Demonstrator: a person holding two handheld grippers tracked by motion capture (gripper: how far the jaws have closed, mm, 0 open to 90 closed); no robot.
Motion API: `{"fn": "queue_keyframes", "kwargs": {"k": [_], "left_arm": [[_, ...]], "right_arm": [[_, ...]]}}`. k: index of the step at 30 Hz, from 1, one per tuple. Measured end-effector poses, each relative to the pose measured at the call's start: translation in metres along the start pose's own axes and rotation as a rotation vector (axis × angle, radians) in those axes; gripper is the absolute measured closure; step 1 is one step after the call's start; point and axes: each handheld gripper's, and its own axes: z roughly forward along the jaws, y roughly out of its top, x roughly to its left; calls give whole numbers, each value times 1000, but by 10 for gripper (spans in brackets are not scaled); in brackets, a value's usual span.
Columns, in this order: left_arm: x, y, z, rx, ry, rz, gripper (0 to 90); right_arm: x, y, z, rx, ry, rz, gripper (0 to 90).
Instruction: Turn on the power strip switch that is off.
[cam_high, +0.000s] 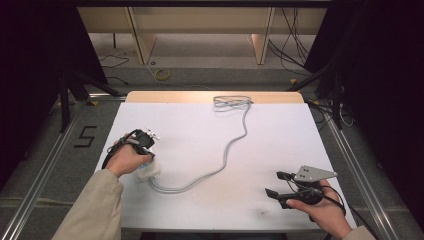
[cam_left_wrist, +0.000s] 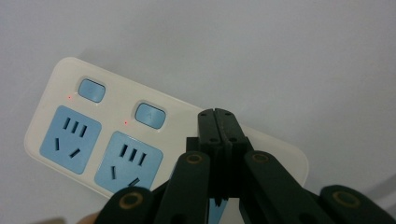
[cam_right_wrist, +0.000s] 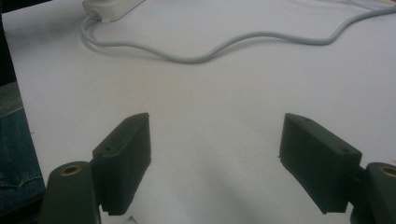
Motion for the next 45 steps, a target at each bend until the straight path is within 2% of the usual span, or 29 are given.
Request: {"fn": "queue_keyframes", "kwargs": {"k": [6, 12, 16, 19, 36, 38, 45], "left_arm": [[-2, 1, 0, 12, 10, 7, 900], [-5, 4, 1, 38, 31, 31, 900], [-5, 4, 1, 50, 27, 23, 900], [-6, 4, 1, 50, 35, 28, 900], [-4, 0, 1, 22, 17, 5, 899], [-4, 0, 1, 27, 20, 15, 899], [-4, 0, 1, 21, 20, 11, 899]], "right_arm": [[0, 0, 0, 0, 1, 1, 254], [1, 0, 0, -1, 1, -1, 254], [1, 0, 0, 0, 1, -2, 254], [1, 0, 0, 1, 0, -2, 254], [1, 0, 0, 1, 2, -4, 255], [1, 0, 0, 1, 2, -4, 255], [1, 0, -1, 0, 1, -3, 256]]}}
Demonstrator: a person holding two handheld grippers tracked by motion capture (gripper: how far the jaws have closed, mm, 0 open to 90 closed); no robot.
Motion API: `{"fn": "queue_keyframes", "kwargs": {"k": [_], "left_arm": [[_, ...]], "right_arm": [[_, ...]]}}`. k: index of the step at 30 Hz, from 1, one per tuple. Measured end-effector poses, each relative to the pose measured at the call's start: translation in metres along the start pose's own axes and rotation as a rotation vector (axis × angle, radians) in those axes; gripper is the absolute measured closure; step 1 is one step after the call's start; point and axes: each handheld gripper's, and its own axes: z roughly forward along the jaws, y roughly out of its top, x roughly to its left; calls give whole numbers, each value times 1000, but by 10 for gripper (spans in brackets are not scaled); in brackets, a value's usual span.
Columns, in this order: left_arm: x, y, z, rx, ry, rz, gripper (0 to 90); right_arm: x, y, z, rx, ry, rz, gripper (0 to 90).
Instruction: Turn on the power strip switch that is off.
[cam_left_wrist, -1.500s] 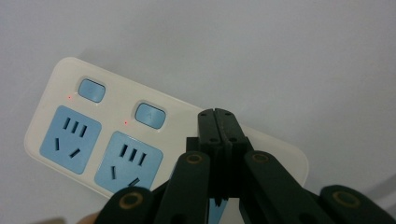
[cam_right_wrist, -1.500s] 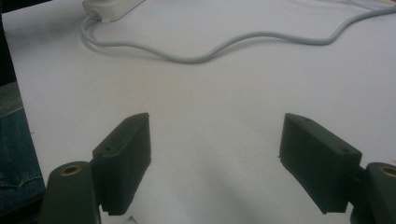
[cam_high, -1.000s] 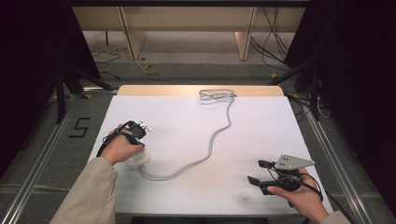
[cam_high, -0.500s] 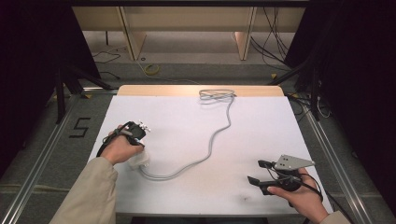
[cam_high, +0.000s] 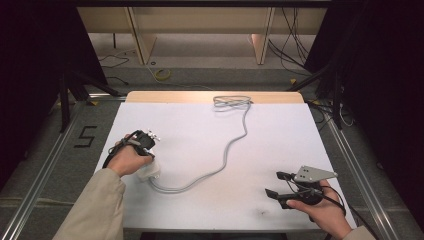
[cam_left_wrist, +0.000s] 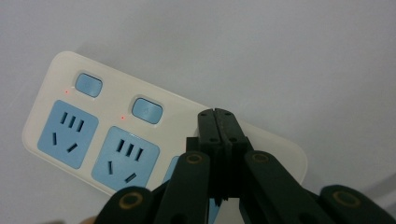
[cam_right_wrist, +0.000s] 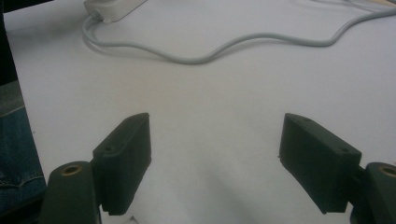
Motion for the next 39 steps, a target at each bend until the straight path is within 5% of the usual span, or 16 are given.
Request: {"fn": "queue_keyframes", "kwargs": {"k": [18, 39], "left_arm": [[4, -4, -2, -5, 11, -15, 898], [6, -4, -14, -113, 19, -52, 830]], "right_arm": [[0, 0, 0, 1, 2, -1, 256], [0, 0, 1, 0, 2, -1, 256]]}}
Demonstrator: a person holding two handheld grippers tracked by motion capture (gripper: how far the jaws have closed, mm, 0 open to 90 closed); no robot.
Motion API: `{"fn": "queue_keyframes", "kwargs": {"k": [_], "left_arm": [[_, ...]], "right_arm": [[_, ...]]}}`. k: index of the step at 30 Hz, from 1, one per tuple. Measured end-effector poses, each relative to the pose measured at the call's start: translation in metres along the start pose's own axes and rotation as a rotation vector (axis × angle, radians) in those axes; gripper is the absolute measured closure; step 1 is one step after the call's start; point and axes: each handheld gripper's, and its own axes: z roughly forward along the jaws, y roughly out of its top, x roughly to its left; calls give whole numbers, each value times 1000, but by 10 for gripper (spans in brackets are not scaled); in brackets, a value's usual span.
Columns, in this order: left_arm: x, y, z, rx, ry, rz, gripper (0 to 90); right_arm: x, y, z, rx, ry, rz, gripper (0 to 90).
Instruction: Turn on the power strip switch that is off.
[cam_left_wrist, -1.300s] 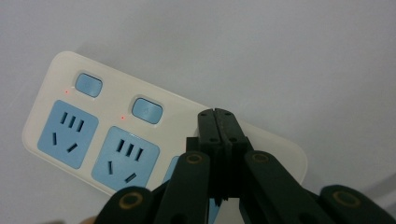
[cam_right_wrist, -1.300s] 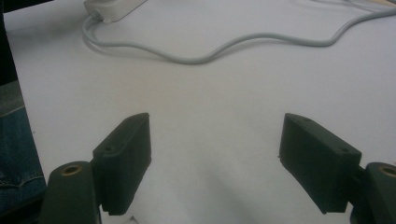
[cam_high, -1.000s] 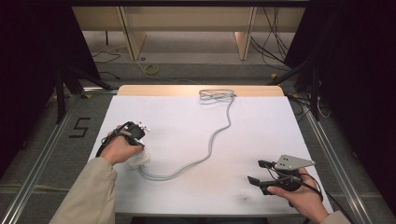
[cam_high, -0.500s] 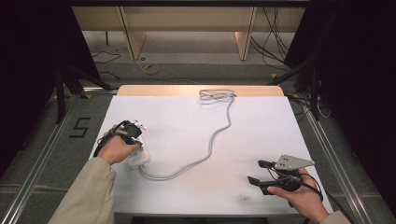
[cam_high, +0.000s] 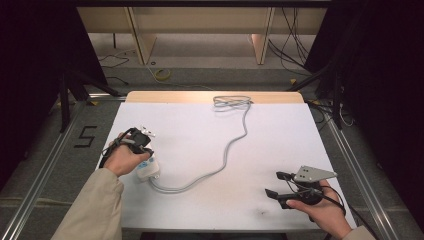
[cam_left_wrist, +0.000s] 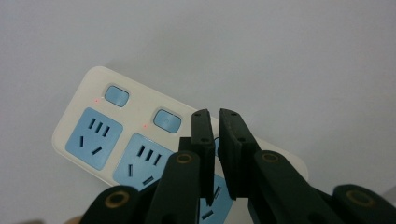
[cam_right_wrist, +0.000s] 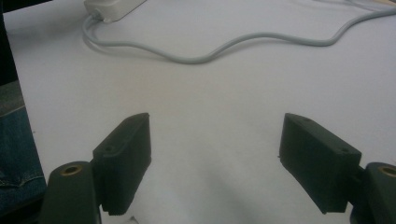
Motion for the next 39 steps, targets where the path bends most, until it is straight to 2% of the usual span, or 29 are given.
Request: {"fn": "queue_keyframes", "kwargs": {"k": [12, 21, 27, 39], "left_arm": [[-3, 0, -8, -51, -12, -8, 779], [-10, 0, -16, -108, -64, -5, 711], [-16, 0, -21, -185, -90, -20, 606], [-29, -1, -26, -261, -119, -13, 436]], "right_arm": [[0, 0, 0, 0, 0, 0, 255], [0, 0, 0, 0, -1, 1, 255], [0, 0, 0, 0, 1, 1, 255], [0, 0, 0, -2, 2, 2, 254]]}}
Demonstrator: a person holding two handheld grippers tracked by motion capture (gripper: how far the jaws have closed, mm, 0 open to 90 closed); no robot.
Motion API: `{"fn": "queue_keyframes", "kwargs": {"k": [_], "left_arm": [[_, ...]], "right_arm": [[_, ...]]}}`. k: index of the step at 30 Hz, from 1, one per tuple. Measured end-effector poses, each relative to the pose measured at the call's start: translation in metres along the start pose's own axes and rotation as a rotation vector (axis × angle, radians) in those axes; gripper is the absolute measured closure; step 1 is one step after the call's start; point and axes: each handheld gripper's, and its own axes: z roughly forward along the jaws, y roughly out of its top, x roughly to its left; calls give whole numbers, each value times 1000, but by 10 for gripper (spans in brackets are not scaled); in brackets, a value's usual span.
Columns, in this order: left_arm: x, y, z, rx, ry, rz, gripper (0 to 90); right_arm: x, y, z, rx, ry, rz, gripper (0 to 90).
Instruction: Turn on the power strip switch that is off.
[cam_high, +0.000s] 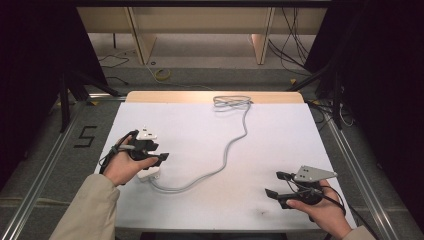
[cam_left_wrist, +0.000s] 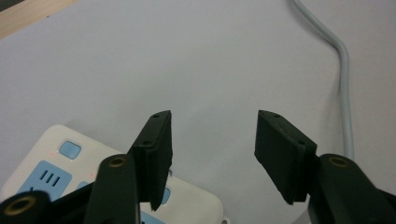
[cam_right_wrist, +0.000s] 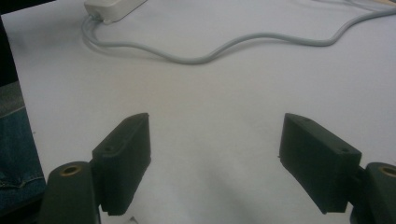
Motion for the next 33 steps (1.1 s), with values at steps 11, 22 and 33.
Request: {"fn": "queue_keyframes", "kwargs": {"k": [11, 22, 33], "left_arm": [[-12, -2, 0, -57, -11, 105, 349], [-27, -6, 1, -107, -82, 114, 275], [-38, -15, -3, -161, -111, 152, 251]], "right_arm": [[0, 0, -1, 1, -2, 0, 253], [0, 0, 0, -1, -3, 3, 251], [0, 0, 0, -1, -5, 1, 250]]}}
